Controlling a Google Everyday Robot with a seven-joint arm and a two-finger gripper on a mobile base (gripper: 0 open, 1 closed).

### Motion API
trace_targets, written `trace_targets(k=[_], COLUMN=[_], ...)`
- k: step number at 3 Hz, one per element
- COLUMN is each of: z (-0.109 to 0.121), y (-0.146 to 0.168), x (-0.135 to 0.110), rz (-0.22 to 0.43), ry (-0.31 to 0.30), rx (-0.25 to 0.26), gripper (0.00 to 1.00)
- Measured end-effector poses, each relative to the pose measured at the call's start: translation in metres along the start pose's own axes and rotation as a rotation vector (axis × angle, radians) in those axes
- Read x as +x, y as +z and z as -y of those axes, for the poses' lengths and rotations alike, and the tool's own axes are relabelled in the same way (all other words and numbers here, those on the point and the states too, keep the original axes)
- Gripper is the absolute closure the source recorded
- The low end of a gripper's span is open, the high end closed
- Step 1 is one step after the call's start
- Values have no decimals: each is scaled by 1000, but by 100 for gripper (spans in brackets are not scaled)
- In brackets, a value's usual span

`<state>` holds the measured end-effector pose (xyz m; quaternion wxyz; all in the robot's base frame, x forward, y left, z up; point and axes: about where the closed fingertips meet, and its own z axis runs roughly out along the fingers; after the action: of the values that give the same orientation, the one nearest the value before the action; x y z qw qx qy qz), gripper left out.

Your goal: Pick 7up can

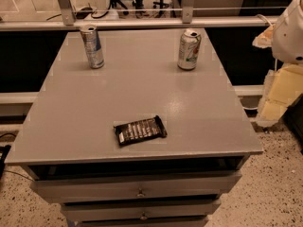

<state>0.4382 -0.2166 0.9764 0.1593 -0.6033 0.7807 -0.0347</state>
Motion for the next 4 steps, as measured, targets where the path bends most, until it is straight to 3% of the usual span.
trace_targets(k=[2,4], z=[14,117], y=[-3,33], x=[5,3], rz=[47,278], ry=[3,17], rx=[12,50], gripper=[0,0])
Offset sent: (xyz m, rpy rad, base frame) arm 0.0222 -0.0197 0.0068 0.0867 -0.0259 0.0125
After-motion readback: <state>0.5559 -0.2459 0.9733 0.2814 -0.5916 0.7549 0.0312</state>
